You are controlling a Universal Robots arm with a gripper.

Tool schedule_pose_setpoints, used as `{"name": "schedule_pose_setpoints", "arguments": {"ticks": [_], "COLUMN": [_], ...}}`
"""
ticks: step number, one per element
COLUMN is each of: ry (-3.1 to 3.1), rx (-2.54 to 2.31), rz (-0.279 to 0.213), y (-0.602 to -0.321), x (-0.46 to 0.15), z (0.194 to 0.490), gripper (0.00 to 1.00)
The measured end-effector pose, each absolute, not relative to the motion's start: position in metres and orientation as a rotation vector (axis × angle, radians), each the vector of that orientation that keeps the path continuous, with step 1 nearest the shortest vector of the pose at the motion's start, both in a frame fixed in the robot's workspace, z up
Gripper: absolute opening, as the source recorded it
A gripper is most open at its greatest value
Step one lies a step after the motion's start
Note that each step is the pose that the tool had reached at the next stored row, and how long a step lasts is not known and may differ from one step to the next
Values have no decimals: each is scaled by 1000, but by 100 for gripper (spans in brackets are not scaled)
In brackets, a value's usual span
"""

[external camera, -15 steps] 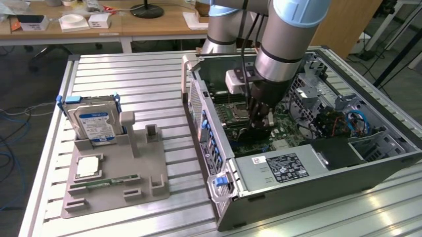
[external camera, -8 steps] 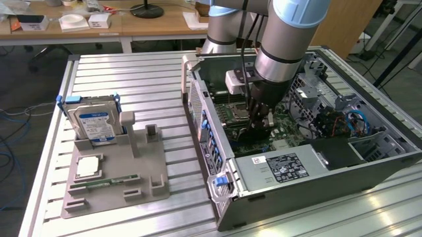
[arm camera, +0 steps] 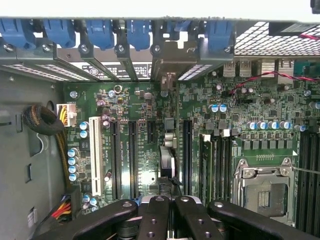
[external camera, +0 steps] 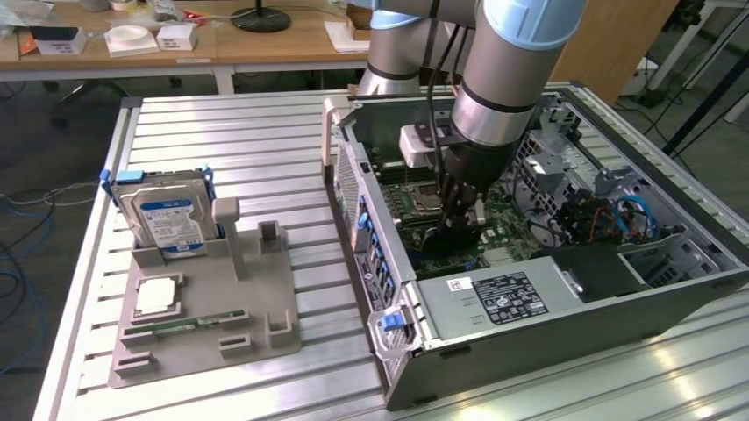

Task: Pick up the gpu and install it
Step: 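Press down on the gpu until it lock into place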

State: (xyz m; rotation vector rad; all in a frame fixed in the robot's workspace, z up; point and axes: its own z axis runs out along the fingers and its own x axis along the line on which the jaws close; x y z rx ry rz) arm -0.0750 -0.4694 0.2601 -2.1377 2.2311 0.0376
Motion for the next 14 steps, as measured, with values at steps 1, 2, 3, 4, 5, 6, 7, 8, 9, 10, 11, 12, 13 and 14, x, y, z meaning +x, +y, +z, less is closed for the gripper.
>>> {"name": "schedule_pose_setpoints", "arguments": {"ticks": [1,2,3,4,5,6,7,8,9,10,11,12,13,14], "ry": [2231,2231,2231,2231,2231,2231,2231,2231,2231,2231,2231,2231,2231,2231], "rx": [-2138,-2138,-2138,-2138,-2138,-2138,-2138,-2138,-2138,-2138,-2138,-2138,-2138,-2138], "rz": [38,38,38,37,37,37,37,37,37,37,37,37,37,37], "y": [-469,-469,-469,-469,-469,-469,-469,-469,-469,-469,-469,-469,-469,-469], "x": [-75,-75,-76,-76,-77,-77,-78,-78,-79,-80,-80,-80,-80,-80], "z": [260,261,261,262,262,263,264,264,265,266,266,266,267,267], "gripper": [11,11,11,11,11,11,11,11,11,11,11,11,11,11]}}
